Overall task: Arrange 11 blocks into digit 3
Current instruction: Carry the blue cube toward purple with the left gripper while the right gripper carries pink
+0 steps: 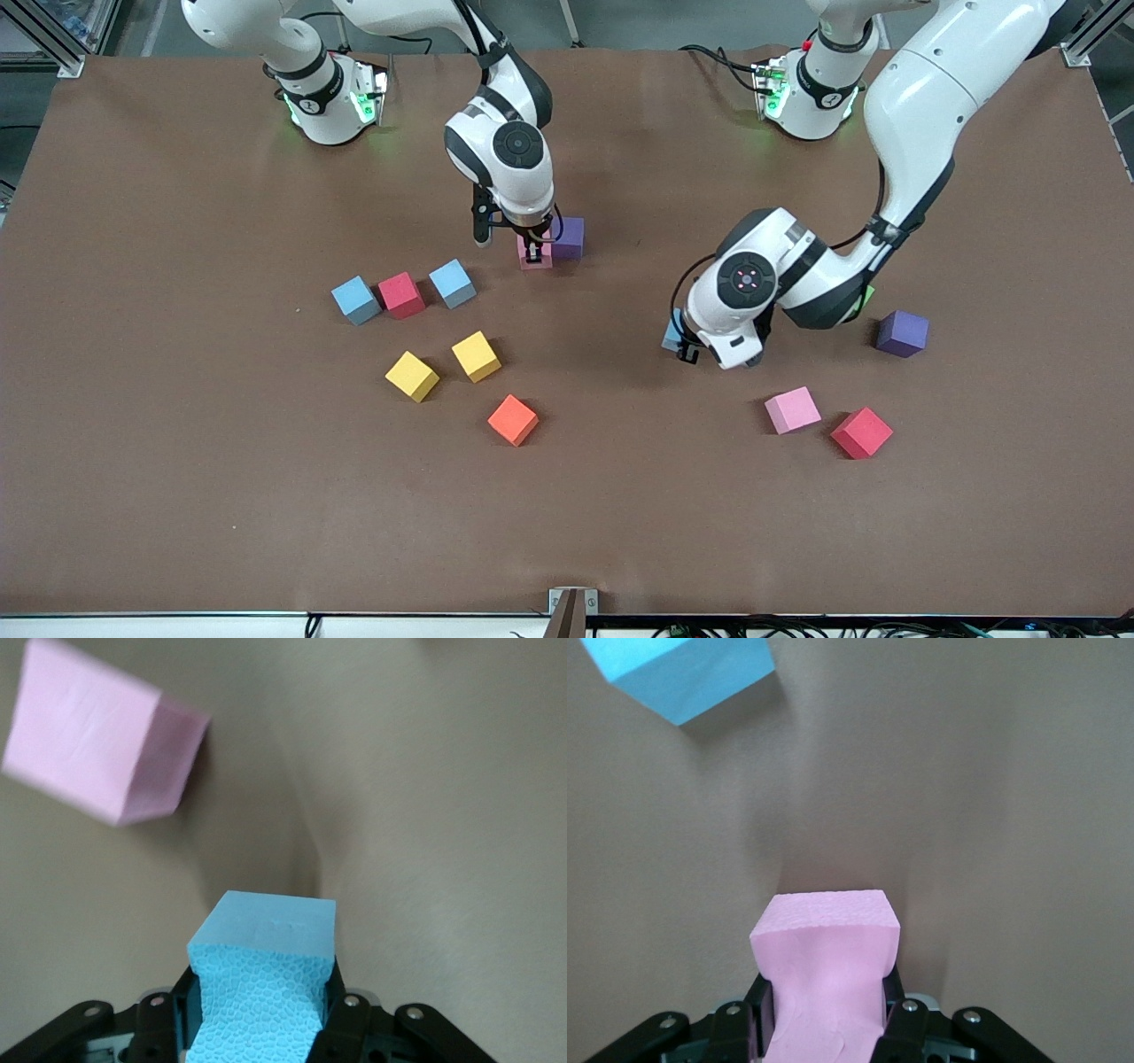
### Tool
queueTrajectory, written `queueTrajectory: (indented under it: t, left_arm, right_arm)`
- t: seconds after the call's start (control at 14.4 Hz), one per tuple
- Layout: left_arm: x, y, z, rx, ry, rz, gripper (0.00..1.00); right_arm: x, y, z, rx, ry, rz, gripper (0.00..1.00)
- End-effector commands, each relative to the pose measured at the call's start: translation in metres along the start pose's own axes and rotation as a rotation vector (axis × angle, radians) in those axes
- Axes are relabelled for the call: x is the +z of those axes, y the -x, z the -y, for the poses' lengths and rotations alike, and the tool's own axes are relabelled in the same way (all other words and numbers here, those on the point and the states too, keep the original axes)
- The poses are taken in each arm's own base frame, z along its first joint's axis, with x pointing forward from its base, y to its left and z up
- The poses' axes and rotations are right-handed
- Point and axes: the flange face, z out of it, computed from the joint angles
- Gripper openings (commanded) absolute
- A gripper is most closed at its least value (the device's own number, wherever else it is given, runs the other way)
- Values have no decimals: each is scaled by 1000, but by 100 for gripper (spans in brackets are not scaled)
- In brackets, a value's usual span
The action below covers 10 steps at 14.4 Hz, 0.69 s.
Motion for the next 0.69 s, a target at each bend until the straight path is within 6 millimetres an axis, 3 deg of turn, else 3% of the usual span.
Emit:
queueTrajectory:
  t: [0.0, 0.21, 0.62]
  left_arm:
    - [-2, 21, 25, -154, -18, -13, 27]
    - [7, 48, 49, -254, -51, -4, 27]
    - [25, 65, 66, -340, -113, 66, 26]
  right_arm:
    - [-11, -12, -16, 48, -16, 29, 0]
    - [-10, -9, -20, 57, -22, 34, 0]
    - [-2, -16, -22, 62, -24, 32, 0]
